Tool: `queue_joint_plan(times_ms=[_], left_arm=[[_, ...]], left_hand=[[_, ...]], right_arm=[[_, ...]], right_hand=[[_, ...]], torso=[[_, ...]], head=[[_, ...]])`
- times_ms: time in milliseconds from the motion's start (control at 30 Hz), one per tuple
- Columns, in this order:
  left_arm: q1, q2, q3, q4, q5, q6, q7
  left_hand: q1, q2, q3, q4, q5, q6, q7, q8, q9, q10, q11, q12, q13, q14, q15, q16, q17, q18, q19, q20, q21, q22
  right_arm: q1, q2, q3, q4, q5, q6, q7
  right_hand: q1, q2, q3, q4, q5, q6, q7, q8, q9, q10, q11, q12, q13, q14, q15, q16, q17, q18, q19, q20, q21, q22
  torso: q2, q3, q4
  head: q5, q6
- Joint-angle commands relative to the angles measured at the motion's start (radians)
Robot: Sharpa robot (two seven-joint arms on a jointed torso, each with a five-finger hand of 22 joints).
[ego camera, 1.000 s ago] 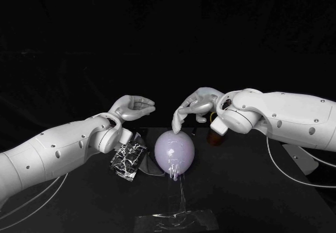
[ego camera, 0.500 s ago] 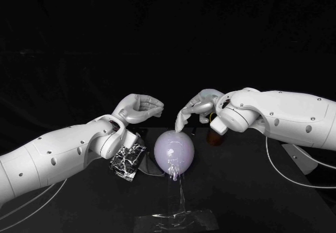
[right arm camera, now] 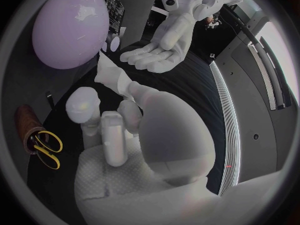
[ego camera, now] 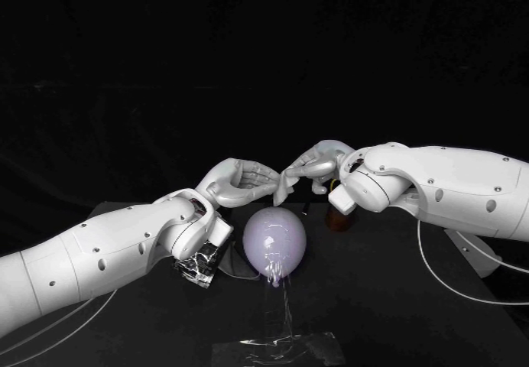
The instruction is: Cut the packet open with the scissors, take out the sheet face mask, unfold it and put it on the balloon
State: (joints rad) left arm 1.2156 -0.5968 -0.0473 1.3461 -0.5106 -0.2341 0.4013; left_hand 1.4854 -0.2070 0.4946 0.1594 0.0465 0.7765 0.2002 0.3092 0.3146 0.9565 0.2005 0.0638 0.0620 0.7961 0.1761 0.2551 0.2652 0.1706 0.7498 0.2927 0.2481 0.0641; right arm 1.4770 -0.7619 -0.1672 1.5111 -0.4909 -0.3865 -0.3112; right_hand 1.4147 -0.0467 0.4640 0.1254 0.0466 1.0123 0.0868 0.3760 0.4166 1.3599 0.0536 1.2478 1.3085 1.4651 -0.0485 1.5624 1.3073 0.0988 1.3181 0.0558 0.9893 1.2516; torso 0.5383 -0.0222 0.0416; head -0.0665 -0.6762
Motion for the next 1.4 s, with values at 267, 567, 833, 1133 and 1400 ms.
queue_joint_plan(times_ms=[267, 567, 833, 1133, 1400], left_arm=[[-0.001, 0.026, 0.002, -0.019, -0.013, -0.034, -0.043], [-0.001, 0.039, 0.002, -0.025, -0.011, -0.045, -0.058], [0.0, 0.041, 0.002, -0.032, -0.01, -0.058, -0.067], [0.0, 0.038, 0.002, -0.031, 0.005, -0.089, -0.056], [0.0, 0.028, 0.002, -0.031, 0.031, -0.121, -0.04]], left_hand=[[-0.018, 0.001, -0.037, -0.001, 0.002, -0.046, 0.046, -0.038, -0.017, -0.093, 0.021, -0.005, -0.001, -0.042, 0.02, -0.049, -0.026, -0.036, -0.139, 0.0, -0.073, -0.01], [-0.027, 0.003, -0.074, 0.005, 0.002, -0.082, 0.052, -0.059, -0.033, -0.161, 0.023, -0.007, -0.004, -0.065, 0.025, -0.073, -0.041, -0.049, -0.192, -0.001, -0.101, -0.013], [-0.025, 0.008, -0.111, 0.009, 0.002, -0.14, 0.052, -0.086, -0.054, -0.251, 0.021, -0.011, -0.007, -0.132, 0.031, -0.108, -0.065, -0.063, -0.245, -0.001, -0.125, -0.017], [-0.017, 0.014, -0.148, 0.012, 0.002, -0.126, 0.056, -0.081, -0.05, -0.227, 0.026, -0.003, -0.003, -0.096, 0.031, -0.104, -0.061, -0.065, -0.227, -0.001, -0.125, -0.014], [0.001, 0.026, -0.172, 0.012, 0.002, -0.055, 0.05, -0.05, -0.029, -0.094, 0.026, 0.018, 0.006, -0.033, 0.026, -0.093, -0.051, -0.056, -0.154, -0.002, -0.108, -0.007]], right_arm=[[0.001, -0.009, 0.003, 0.03, 0.055, -0.018, 0.072], [0.001, -0.008, 0.004, 0.04, 0.065, -0.018, 0.085], [0.001, -0.006, 0.004, 0.044, 0.073, -0.02, 0.096], [0.001, -0.003, 0.004, 0.04, 0.069, -0.026, 0.094], [0.001, -0.003, 0.004, 0.035, 0.055, -0.035, 0.091]], right_hand=[[-0.026, -0.003, 0.006, 0.007, 0.002, -0.003, -0.006, 0.02, 0.051, 0.053, -0.048, 0.0, -0.002, 0.104, -0.005, 0.005, 0.257, 0.014, 0.006, -0.001, -0.004, -0.001], [-0.068, -0.017, -0.007, 0.025, 0.003, -0.012, -0.004, 0.016, 0.048, 0.05, -0.046, -0.006, -0.003, 0.103, -0.004, 0.004, 0.254, 0.015, 0.005, 0.0, -0.012, -0.003], [-0.097, -0.024, -0.02, 0.041, 0.003, -0.014, -0.003, 0.012, 0.043, 0.048, -0.045, -0.009, -0.003, 0.102, -0.003, 0.003, 0.252, 0.016, 0.003, 0.002, -0.018, -0.005], [-0.109, -0.026, -0.025, 0.049, 0.003, -0.016, -0.001, 0.009, 0.04, 0.045, -0.044, -0.014, -0.005, 0.101, -0.003, 0.001, 0.249, 0.017, 0.001, 0.002, -0.024, -0.007], [-0.092, -0.021, -0.016, 0.036, 0.003, -0.014, -0.005, 0.009, 0.038, 0.046, -0.047, -0.011, -0.001, 0.102, -0.004, 0.002, 0.251, 0.016, 0.004, 0.002, -0.021, -0.004]], torso=[[0.0, -0.0002, 0.0004], [0.0, -0.0008, 0.0007], [0.0, -0.0003, 0.0011], [0.0, -0.0006, 0.0003], [0.0, -0.0003, 0.001]], head=[[-0.003, 0.004], [-0.001, 0.006], [-0.001, 0.007], [-0.001, 0.008], [-0.001, 0.01]])
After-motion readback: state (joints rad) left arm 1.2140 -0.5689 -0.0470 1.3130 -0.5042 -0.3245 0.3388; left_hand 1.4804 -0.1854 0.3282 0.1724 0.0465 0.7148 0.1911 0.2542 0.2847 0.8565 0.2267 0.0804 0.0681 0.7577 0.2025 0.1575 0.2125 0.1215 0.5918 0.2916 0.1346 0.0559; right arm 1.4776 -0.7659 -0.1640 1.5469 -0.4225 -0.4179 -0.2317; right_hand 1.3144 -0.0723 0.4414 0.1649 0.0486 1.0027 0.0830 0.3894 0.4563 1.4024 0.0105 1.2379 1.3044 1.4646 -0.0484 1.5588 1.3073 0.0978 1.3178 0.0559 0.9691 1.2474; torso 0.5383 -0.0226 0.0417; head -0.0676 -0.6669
